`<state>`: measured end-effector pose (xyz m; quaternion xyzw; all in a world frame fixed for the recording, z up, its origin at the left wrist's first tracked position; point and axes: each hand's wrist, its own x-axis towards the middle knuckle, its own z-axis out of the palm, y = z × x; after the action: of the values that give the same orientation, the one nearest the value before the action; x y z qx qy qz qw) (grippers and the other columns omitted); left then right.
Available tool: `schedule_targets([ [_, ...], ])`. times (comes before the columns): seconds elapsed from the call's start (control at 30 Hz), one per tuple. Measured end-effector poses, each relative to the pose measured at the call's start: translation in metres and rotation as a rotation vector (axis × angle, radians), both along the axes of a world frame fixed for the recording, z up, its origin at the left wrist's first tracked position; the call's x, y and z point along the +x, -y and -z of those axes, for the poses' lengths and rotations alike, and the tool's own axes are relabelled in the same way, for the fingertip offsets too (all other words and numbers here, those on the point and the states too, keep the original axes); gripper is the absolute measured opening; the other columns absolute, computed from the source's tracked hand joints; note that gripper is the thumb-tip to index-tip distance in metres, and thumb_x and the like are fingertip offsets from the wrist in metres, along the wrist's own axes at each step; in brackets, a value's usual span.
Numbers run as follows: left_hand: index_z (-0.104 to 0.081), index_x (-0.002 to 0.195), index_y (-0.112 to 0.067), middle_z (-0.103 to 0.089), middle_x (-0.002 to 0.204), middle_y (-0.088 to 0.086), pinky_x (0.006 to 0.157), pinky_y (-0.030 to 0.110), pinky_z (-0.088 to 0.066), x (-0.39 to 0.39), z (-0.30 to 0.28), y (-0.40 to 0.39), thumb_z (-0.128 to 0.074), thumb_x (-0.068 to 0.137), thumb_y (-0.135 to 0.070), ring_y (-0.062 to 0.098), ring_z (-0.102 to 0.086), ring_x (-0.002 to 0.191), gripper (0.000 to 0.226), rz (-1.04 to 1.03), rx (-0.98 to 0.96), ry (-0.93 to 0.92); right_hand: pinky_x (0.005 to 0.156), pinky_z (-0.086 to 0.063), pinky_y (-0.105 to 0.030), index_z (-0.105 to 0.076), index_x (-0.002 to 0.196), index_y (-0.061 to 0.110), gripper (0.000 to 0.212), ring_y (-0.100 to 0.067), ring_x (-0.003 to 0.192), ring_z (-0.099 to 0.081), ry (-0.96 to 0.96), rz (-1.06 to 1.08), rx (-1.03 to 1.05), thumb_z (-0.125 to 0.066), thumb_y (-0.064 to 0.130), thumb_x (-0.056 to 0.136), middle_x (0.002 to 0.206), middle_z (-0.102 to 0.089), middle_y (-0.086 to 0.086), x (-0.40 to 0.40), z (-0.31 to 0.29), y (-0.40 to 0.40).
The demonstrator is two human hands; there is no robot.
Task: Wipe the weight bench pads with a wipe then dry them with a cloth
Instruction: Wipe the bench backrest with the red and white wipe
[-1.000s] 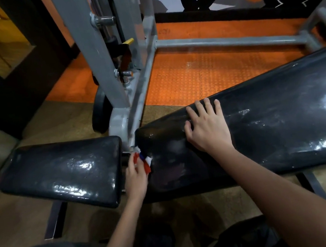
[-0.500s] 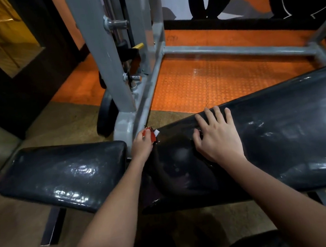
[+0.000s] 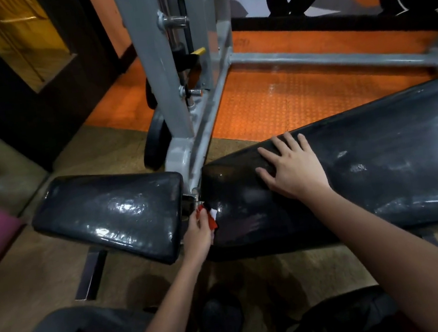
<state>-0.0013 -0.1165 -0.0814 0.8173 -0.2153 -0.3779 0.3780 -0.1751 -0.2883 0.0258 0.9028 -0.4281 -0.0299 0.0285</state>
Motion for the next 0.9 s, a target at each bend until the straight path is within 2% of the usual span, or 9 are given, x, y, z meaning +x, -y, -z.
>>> schedule_targets([
  [0.13, -0.039, 0.149, -0.036, -0.061, 0.131, 0.003, 0.079, 0.027, -0.041, 0.017, -0.010, 0.047, -0.031, 0.105, -0.051, 0.020, -0.061, 0.108, 0.047, 0.087, -0.052, 0.103, 0.129, -0.001, -0.048, -0.023, 0.162, 0.039, 0.072, -0.031, 0.160, -0.004, -0.022, -0.082, 0.042, -0.014, 0.071, 0.098, 0.172, -0.013, -0.006, -0.016, 0.004, -0.030],
  [0.27, -0.037, 0.147, -0.045, -0.060, 0.125, -0.005, 0.079, 0.031, -0.050, 0.033, -0.006, 0.074, -0.028, 0.100, -0.064, 0.017, -0.062, 0.100, 0.051, 0.099, -0.071, 0.054, 0.129, -0.006, -0.048, -0.030, 0.160, 0.038, 0.071, -0.030, 0.159, -0.010, -0.001, -0.089, 0.024, -0.015, 0.070, 0.098, 0.171, -0.019, -0.006, -0.017, 0.006, -0.035],
  [0.33, -0.045, 0.140, -0.049, -0.065, 0.125, -0.005, 0.095, 0.042, -0.051, 0.031, 0.004, 0.060, -0.026, 0.094, -0.074, 0.017, -0.064, 0.106, 0.056, 0.028, -0.068, -0.035, 0.129, -0.011, -0.050, -0.039, 0.157, 0.036, 0.070, -0.032, 0.158, -0.018, 0.026, -0.077, 0.008, -0.020, 0.068, 0.098, 0.168, -0.028, -0.008, -0.015, 0.009, -0.034],
  [0.4, -0.056, 0.130, -0.044, -0.068, 0.117, -0.006, 0.100, 0.041, -0.049, 0.023, 0.019, 0.036, -0.027, 0.093, -0.076, 0.016, -0.065, 0.106, 0.057, -0.067, -0.069, -0.116, 0.128, -0.013, -0.051, -0.044, 0.154, 0.034, 0.069, -0.033, 0.156, -0.022, 0.039, -0.078, 0.002, -0.023, 0.067, 0.098, 0.166, -0.032, -0.009, -0.015, 0.011, -0.035],
  [0.57, -0.058, 0.130, -0.024, -0.067, 0.107, 0.001, 0.071, 0.028, -0.045, -0.023, 0.025, -0.031, -0.029, 0.103, -0.057, 0.017, -0.064, 0.094, 0.052, -0.243, -0.087, -0.134, 0.128, -0.011, -0.051, -0.043, 0.155, 0.033, 0.068, -0.033, 0.157, -0.020, 0.042, -0.072, 0.009, -0.024, 0.065, 0.099, 0.167, -0.031, -0.009, -0.011, 0.011, -0.033],
  [0.7, -0.039, 0.148, -0.030, -0.052, 0.139, 0.007, 0.076, 0.032, -0.052, -0.073, 0.031, -0.033, -0.030, 0.100, -0.060, 0.026, -0.060, 0.114, 0.057, -0.447, -0.158, 0.082, 0.128, -0.011, -0.051, -0.042, 0.155, 0.034, 0.067, -0.033, 0.157, -0.020, 0.032, -0.072, 0.009, -0.024, 0.065, 0.099, 0.167, -0.031, -0.009, -0.010, 0.013, -0.033],
  [0.77, -0.031, 0.152, -0.031, -0.035, 0.152, 0.011, 0.091, 0.046, -0.054, -0.091, 0.029, -0.023, -0.026, 0.101, -0.060, 0.033, -0.049, 0.129, 0.059, -0.500, -0.164, 0.189, 0.128, -0.010, -0.051, -0.042, 0.155, 0.034, 0.066, -0.033, 0.157, -0.020, 0.032, -0.065, 0.011, -0.025, 0.064, 0.099, 0.167, -0.030, -0.008, -0.010, 0.012, -0.033],
  [0.83, -0.034, 0.152, -0.024, -0.028, 0.158, 0.013, 0.108, 0.058, -0.041, -0.113, 0.025, -0.016, -0.023, 0.100, -0.060, 0.036, -0.034, 0.142, 0.064, -0.506, -0.134, 0.319, 0.129, -0.009, -0.050, -0.040, 0.156, 0.034, 0.065, -0.032, 0.157, -0.018, 0.028, -0.067, 0.019, -0.026, 0.064, 0.100, 0.168, -0.028, -0.008, -0.010, 0.011, -0.033],
  [0.9, -0.037, 0.152, -0.017, -0.025, 0.162, 0.013, 0.117, 0.056, -0.027, -0.145, 0.015, -0.009, -0.030, 0.104, -0.046, 0.033, -0.022, 0.150, 0.057, -0.360, -0.155, 0.492, 0.129, -0.008, -0.050, -0.039, 0.157, 0.034, 0.064, -0.032, 0.158, -0.017, 0.024, -0.073, 0.027, -0.027, 0.063, 0.101, 0.169, -0.027, -0.008, -0.010, 0.011, -0.033],
])
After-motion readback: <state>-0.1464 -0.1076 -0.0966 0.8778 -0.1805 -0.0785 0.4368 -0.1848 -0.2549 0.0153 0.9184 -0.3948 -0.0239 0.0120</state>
